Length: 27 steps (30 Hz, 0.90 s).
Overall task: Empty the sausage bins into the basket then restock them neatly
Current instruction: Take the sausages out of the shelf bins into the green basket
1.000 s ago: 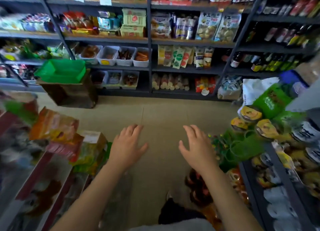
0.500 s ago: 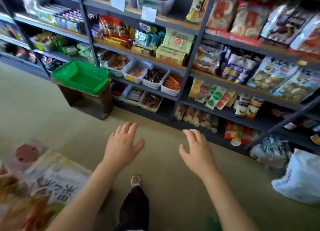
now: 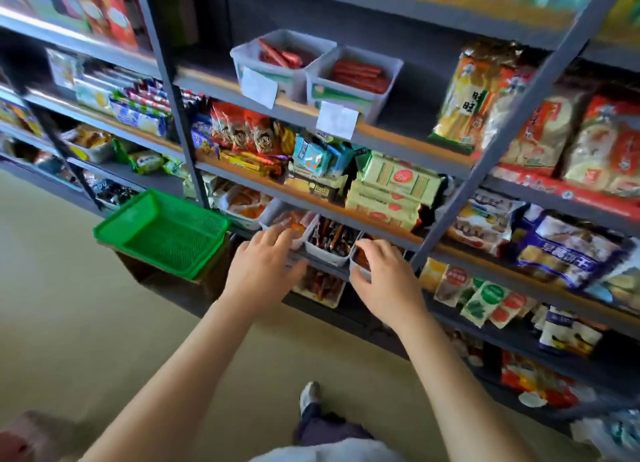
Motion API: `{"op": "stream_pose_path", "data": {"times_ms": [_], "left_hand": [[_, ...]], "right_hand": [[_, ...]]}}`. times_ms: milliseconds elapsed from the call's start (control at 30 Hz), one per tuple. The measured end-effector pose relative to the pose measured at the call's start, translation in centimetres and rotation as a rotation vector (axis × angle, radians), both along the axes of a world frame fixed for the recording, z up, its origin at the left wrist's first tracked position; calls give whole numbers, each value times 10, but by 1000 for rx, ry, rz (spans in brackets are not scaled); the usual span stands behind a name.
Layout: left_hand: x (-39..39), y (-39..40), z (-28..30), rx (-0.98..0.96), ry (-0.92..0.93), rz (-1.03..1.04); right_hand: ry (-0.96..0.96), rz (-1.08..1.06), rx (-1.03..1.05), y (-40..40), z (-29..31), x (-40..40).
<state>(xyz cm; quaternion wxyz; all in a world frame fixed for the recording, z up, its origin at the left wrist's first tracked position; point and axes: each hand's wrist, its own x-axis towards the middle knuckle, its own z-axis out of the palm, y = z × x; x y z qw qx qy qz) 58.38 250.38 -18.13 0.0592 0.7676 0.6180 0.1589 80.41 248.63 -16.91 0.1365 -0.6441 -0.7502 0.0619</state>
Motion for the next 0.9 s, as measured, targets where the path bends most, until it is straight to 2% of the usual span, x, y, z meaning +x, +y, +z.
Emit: {"op": "stream_pose_path", "data": {"times_ms": [167,267,433,667,900], "left_hand": [[-45,131,14,95,85,49],[-73,208,34,104,94,113],[-106,320,67,211,106,106],[-142,439,56,261,-4,44],[-182,506,39,302,-60,-207]], "right_hand": [[61,67,79,156,0,-42],[113,152,172,250,13,-68],[195,196,359,375,52,-106],[176,200,467,463,74,-140],[165,-24,281,512,100,-191]]}}
